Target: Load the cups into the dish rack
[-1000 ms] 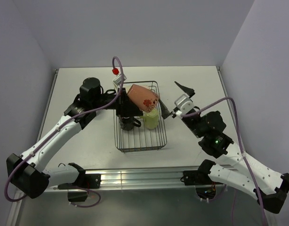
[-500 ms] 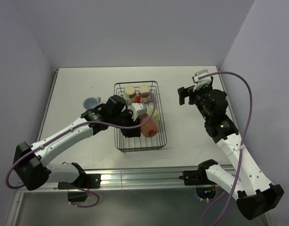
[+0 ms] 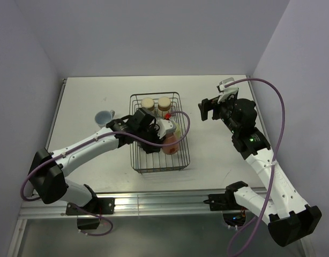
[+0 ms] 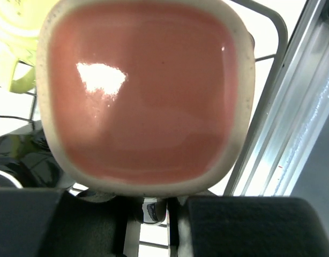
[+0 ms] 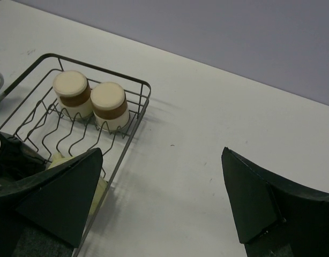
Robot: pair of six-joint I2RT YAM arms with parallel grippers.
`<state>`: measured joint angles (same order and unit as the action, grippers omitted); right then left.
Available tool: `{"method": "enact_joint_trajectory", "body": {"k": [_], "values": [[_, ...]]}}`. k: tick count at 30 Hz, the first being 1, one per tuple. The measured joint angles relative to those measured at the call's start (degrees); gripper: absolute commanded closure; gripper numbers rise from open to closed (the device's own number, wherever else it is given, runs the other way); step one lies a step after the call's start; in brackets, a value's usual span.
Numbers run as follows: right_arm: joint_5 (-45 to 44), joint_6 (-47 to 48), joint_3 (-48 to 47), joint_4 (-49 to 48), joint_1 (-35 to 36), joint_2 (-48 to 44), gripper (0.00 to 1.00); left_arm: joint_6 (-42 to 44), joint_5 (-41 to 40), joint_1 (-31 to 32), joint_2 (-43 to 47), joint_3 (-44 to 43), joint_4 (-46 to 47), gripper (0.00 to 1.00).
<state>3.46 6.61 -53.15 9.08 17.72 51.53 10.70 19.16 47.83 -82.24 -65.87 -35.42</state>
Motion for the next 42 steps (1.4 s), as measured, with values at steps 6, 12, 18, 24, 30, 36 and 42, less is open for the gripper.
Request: {"method": "enact_joint_trajectory", "body": {"k": [6, 12, 18, 24, 30, 36, 42], "values": [[0.5, -0.7, -0.2, 0.0, 0.0, 0.0, 0.00, -1.4, -2.2, 1.1, -0.8, -1.4, 0.3, 1.00], [0.5, -0.8, -0.2, 0.0, 0.0, 0.0, 0.00, -3.1, -4.3, 4.3, -0.8, -1.2, 0.4, 1.00], [0.5, -0.8, -0.2, 0.0, 0.0, 0.0, 0.00, -4.1, -7.0, 5.6, -1.0, -1.0, 0.5, 1.00], [0.7, -0.8, -0.2, 0.0, 0.0, 0.0, 0.00, -3.1, -8.6, 5.8, -1.1, -1.0, 0.4, 1.00], [0.7, -1.0, -0.2, 0.0, 0.0, 0.0, 0.00, 3.2, -8.2, 5.9, -3.5, -1.6, -1.2, 1.00], [0.8, -1.1, -0.2, 0.0, 0.0, 0.0, 0.00, 10.2, -6.3, 5.9, -5.7, -2.4, -4.2, 1.00], [0.8, -1.1, -0.2, 0.0, 0.0, 0.0, 0.00, 16.4, -5.0, 5.9, -7.1, -4.2, -5.1, 1.00]]}}
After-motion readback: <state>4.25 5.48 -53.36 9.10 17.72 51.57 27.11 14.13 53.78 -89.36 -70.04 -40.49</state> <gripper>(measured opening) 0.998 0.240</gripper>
